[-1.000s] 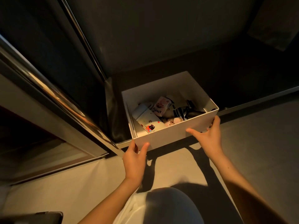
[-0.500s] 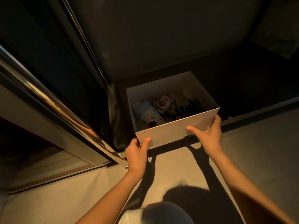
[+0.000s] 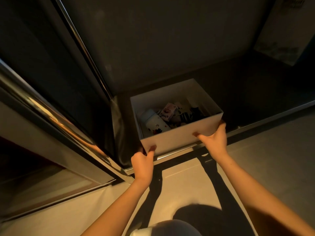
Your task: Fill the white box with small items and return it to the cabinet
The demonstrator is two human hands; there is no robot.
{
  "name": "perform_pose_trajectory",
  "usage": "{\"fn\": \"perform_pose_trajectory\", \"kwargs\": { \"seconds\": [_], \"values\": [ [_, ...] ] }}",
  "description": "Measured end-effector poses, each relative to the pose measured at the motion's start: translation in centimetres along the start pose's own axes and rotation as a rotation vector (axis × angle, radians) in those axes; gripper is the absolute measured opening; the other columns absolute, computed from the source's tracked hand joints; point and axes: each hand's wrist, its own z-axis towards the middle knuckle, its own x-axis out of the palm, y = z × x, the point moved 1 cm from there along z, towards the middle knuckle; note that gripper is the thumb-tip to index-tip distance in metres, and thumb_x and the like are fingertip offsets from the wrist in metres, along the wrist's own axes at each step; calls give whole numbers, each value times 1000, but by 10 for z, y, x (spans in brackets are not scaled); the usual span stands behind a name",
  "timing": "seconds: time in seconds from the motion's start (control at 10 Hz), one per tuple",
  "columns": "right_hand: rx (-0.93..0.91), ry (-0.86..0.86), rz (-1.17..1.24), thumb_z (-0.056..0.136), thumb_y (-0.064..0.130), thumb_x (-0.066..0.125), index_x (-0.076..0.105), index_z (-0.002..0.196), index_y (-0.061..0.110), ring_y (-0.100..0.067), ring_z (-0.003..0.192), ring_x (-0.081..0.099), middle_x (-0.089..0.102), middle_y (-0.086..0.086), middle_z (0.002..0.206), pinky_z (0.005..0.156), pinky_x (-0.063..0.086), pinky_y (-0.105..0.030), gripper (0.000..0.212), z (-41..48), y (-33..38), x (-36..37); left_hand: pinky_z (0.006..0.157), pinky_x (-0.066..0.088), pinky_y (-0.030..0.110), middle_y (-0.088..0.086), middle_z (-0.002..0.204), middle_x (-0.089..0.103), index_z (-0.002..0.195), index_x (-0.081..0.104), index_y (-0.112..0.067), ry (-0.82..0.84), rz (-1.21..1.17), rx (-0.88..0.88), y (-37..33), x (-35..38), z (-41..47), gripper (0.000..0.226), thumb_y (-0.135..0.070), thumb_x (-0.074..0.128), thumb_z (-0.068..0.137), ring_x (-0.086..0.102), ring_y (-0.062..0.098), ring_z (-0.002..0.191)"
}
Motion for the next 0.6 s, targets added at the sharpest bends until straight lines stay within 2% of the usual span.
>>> {"fn": "perform_pose_trajectory", "kwargs": {
  "seconds": [0.1,0.3,0.4,0.5,0.6],
  "values": [
    [1,1,-7,52,36,90,30,135,27,-12,118,45,45,-2,132,93,43,-22,103,2,0,3,49,37,0,-18,67,56,89,66,-12,-6,-2,-16,-1,0,1,18,-29,69,85,54,-3,60],
    [19,0,-40,54,34,90,27,140,21,-21,125,45,43,-6,135,102,44,-39,107,2,2,2,50,37,9,-15,66,56,80,56,-20,12,23,-25,-4,-2,1,17,-30,68,86,55,1,60],
    [26,-18,-106,58,35,89,30,138,18,-22,122,46,43,-7,133,98,44,-34,101,-2,7,1,56,40,16,-7,71,60,81,57,-18,50,47,-44,-4,-8,-2,17,-29,67,87,59,7,67],
    [-16,-63,-124,63,32,86,34,136,17,-22,120,48,43,-7,132,92,44,-27,91,-11,16,-7,61,42,15,-4,83,64,90,58,-20,75,38,-26,-6,-21,-11,12,-27,67,88,59,4,74],
    [-11,-97,-122,70,31,82,35,138,20,-15,121,46,45,-4,137,92,42,-23,84,-31,35,-21,66,42,10,-16,87,60,98,55,-28,129,54,25,-19,-44,-26,13,-23,64,89,59,1,82]
  ]
}}
